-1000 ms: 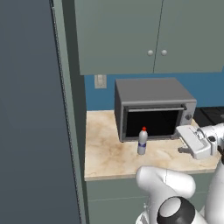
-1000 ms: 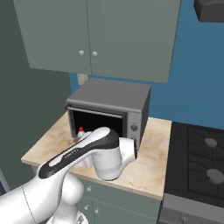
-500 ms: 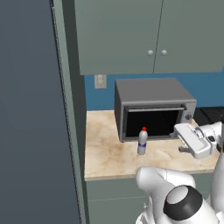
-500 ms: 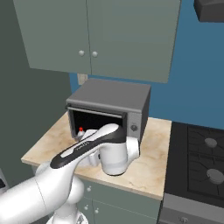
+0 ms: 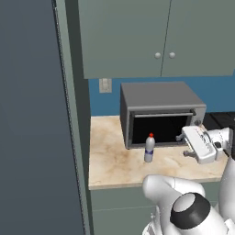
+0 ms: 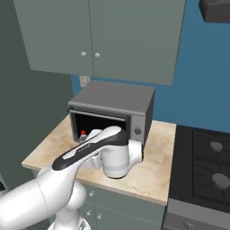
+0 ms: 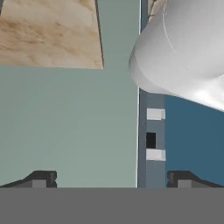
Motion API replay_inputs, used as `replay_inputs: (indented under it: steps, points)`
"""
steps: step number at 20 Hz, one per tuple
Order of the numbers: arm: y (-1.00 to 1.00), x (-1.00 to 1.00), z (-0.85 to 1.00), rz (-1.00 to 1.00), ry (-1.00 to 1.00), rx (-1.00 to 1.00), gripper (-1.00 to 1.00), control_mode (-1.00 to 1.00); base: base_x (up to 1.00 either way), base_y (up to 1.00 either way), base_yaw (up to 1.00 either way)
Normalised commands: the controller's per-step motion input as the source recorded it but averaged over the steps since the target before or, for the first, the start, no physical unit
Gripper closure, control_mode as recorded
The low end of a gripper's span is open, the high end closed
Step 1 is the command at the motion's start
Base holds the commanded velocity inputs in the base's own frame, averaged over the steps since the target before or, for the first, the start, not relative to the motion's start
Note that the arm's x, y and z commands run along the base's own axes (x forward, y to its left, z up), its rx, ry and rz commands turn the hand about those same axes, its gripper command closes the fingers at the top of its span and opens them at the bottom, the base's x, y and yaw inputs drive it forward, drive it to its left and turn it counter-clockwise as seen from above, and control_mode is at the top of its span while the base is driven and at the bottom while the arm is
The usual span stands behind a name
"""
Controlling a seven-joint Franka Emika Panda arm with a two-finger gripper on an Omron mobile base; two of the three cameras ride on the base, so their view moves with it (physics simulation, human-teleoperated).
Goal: Take the bottled waters from the counter and place them in the freezer to freeze. Close the freezer door after placing the bottles.
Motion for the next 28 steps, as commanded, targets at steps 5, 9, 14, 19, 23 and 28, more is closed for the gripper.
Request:
replay_inputs:
  steps: [5, 9, 14, 19, 23, 28]
  points:
    - [0.0, 0.18, -0.04, 0.0, 0.0, 0.0, -1.0, -1.0, 0.0, 0.0, 0.0]
    - [0.0, 0.11, -0.2, 0.0, 0.0, 0.0, -1.0, -1.0, 0.0, 0.0, 0.0]
    - [0.12, 0.0, -0.33, 0.0, 0.0, -0.02, -1.0, -1.0, 0.0, 0.0, 0.0]
    - [0.02, 0.18, -0.16, 0.0, 0.0, 0.0, -1.0, -1.0, 0.0, 0.0, 0.0]
    - [0.0, 0.4, -0.14, 0.0, 0.0, 0.0, -1.0, -1.0, 0.0, 0.0, 0.0]
    - [0.0, 0.44, -0.14, 0.0, 0.0, -0.01, -1.0, -1.0, 0.0, 0.0, 0.0]
